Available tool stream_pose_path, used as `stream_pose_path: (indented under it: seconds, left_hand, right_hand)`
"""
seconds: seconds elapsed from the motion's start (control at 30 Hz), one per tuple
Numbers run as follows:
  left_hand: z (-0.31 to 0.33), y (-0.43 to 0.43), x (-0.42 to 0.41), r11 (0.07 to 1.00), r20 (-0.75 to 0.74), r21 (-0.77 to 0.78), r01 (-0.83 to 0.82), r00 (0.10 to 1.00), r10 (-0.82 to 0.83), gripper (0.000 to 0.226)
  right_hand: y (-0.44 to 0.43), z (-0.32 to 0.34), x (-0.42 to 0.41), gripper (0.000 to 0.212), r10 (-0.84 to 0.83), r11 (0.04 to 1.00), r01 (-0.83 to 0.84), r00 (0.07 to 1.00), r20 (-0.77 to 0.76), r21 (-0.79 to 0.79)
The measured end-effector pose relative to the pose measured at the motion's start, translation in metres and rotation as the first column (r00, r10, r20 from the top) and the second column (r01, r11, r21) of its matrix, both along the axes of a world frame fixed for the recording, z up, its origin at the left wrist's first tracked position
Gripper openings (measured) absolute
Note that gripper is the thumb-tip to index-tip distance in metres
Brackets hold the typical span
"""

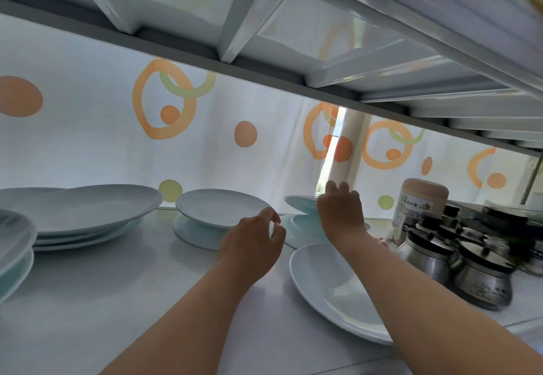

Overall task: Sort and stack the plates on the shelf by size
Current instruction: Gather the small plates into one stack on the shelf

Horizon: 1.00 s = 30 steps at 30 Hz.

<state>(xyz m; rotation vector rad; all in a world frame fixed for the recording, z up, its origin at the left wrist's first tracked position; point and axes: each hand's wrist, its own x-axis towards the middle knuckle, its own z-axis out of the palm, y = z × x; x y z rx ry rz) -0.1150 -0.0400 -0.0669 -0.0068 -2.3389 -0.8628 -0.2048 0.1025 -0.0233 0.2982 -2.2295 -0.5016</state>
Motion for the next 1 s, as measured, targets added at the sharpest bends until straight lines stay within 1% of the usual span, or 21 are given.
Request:
stream_pose_path:
  seconds: [0.13, 0.17, 0.23, 0.27, 0.3, 0.33, 0.4, 0.43, 0.5, 0.6, 0.63, 0.7, 0.73, 0.77, 0.8, 0.9, 1.0]
  left_hand:
    - [0.001, 0.001, 0.001, 1.0, -0.019, -0.021, 0.013, 1.0, -0.013, 0.022]
    - [0.002, 0.001, 0.001, 1.0, -0.025, -0.017, 0.018, 1.0, -0.018, 0.021]
    - [0.003, 0.002, 0.004, 1.0, -0.036, -0.004, 0.028, 0.999, -0.028, 0.019]
    - [0.004, 0.002, 0.005, 0.999, -0.041, 0.005, 0.032, 0.999, -0.031, 0.018]
    - [0.005, 0.002, 0.007, 0.999, -0.048, 0.013, 0.035, 0.998, -0.034, 0.017]
    - [0.006, 0.003, 0.009, 0.999, -0.06, 0.022, 0.037, 0.998, -0.036, 0.015]
    - [0.008, 0.003, 0.013, 0.998, -0.092, 0.043, 0.042, 0.995, -0.037, 0.013]
    - [0.009, 0.003, 0.015, 0.997, -0.11, 0.059, 0.042, 0.993, -0.035, 0.013]
    - [0.011, 0.004, 0.018, 0.993, -0.153, 0.108, 0.04, 0.988, -0.023, 0.013]
    - [0.012, 0.004, 0.02, 0.984, -0.184, 0.172, 0.051, 0.983, -0.019, 0.013]
    - [0.012, 0.004, 0.02, 0.982, -0.187, 0.179, 0.063, 0.982, -0.029, 0.013]
    - [0.011, 0.005, 0.022, 0.98, -0.181, 0.177, 0.095, 0.981, -0.063, 0.012]
    - [0.011, 0.006, 0.024, 0.978, -0.175, 0.172, 0.115, 0.981, -0.084, 0.012]
    - [0.01, 0.006, 0.025, 0.976, -0.167, 0.169, 0.138, 0.98, -0.109, 0.011]
    - [0.011, 0.006, 0.026, 0.973, -0.16, 0.167, 0.162, 0.978, -0.135, 0.011]
    - [0.01, 0.005, 0.028, 0.96, -0.152, 0.161, 0.228, 0.967, -0.204, 0.011]
    - [0.009, 0.005, 0.03, 0.951, -0.109, 0.139, 0.275, 0.959, -0.262, 0.012]
  right_hand:
    - [0.019, 0.014, 0.014, 0.023, 0.039, 0.993, -0.039, 0.999, -0.005, -0.114]
    - [0.025, 0.018, 0.016, 0.025, 0.033, 0.987, -0.036, 0.999, -0.021, -0.16]
    - [0.037, 0.022, 0.018, 0.027, 0.091, 0.962, -0.094, 0.996, -0.026, -0.258]
    - [0.042, 0.024, 0.02, 0.021, 0.133, 0.945, -0.138, 0.99, -0.036, -0.295]
    - [0.047, 0.026, 0.024, 0.011, 0.174, 0.923, -0.188, 0.982, -0.072, -0.336]
    - [0.052, 0.027, 0.027, 0.008, 0.217, 0.886, -0.252, 0.967, -0.132, -0.389]
    - [0.063, 0.028, 0.036, 0.023, 0.238, 0.776, -0.349, 0.933, -0.269, -0.525]
    - [0.067, 0.028, 0.043, 0.027, 0.237, 0.705, -0.372, 0.926, -0.294, -0.603]
    - [0.076, 0.027, 0.058, 0.031, 0.233, 0.551, -0.377, 0.926, -0.296, -0.745]
    - [0.089, 0.027, 0.08, 0.037, 0.283, 0.341, -0.312, 0.934, -0.219, -0.887]
    - [0.092, 0.027, 0.088, 0.038, 0.317, 0.237, -0.289, 0.926, -0.207, -0.928]
    - [0.099, 0.025, 0.107, 0.033, 0.389, -0.034, -0.219, 0.896, -0.215, -0.975]
    - [0.101, 0.023, 0.117, 0.029, 0.413, -0.145, -0.174, 0.884, -0.22, -0.974]
    - [0.105, 0.021, 0.124, 0.025, 0.429, -0.219, -0.135, 0.876, -0.22, -0.966]
    - [0.108, 0.018, 0.132, 0.021, 0.441, -0.259, -0.1, 0.873, -0.209, -0.961]
    - [0.119, 0.004, 0.147, 0.016, 0.465, -0.333, -0.017, 0.867, -0.18, -0.943]
    - [0.127, -0.012, 0.157, 0.014, 0.492, -0.384, 0.084, 0.861, -0.127, -0.919]
